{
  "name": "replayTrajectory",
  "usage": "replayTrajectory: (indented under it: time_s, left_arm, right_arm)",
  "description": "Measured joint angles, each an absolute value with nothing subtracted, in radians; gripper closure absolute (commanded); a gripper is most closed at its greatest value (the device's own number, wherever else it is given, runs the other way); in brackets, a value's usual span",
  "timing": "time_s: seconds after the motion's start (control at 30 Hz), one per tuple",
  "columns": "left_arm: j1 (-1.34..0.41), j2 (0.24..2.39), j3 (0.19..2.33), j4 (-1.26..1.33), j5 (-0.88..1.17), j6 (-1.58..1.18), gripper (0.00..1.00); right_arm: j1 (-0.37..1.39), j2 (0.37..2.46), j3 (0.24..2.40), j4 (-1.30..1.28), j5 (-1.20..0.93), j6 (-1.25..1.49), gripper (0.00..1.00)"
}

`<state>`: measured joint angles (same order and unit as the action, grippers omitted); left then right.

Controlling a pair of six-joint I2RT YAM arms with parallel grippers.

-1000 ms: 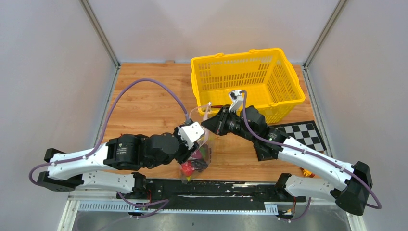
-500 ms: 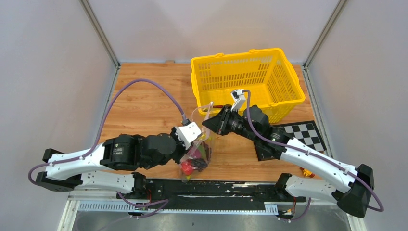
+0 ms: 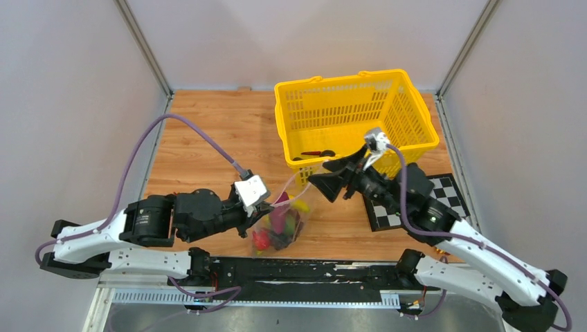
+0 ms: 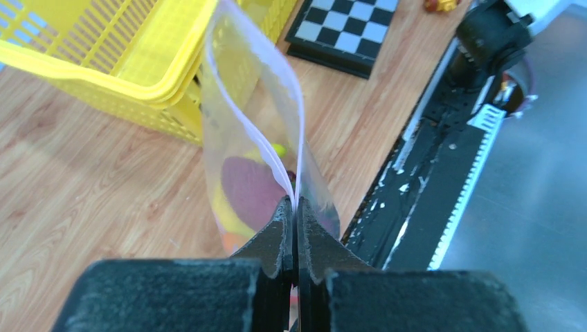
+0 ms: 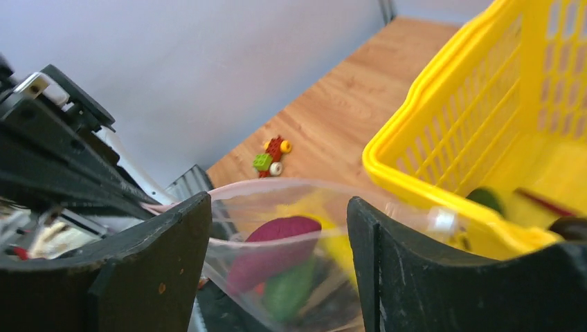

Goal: Place the food in the zip-top bag and seal the zipper
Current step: Adjust the zipper food storage bag at the center of the board.

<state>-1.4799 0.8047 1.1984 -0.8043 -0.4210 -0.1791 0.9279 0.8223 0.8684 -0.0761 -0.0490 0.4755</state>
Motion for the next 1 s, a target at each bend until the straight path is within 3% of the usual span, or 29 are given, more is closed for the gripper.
replayTrajectory:
  time_s: [0.33,0.67,1.0]
  left_arm:
    - [-1.480,0.743,1.198,-0.757,-0.315,-0.138,1.00]
    - [-1.480,0.724,1.168,-0.743,-0.323,-0.123,1.00]
    - [-1.480,0.654,1.132,-0.721,-0.304,-0.082,1.00]
  right_arm:
    - [0.928,0.557,0.760,-0.142,-0.041,0.010,0.30]
    - [0.926,0.287,0.549,-0.137,-0.128,-0.104,0.27]
    - [0.891,0.397,0.505,-0.108,-0.118,0.003,0.23]
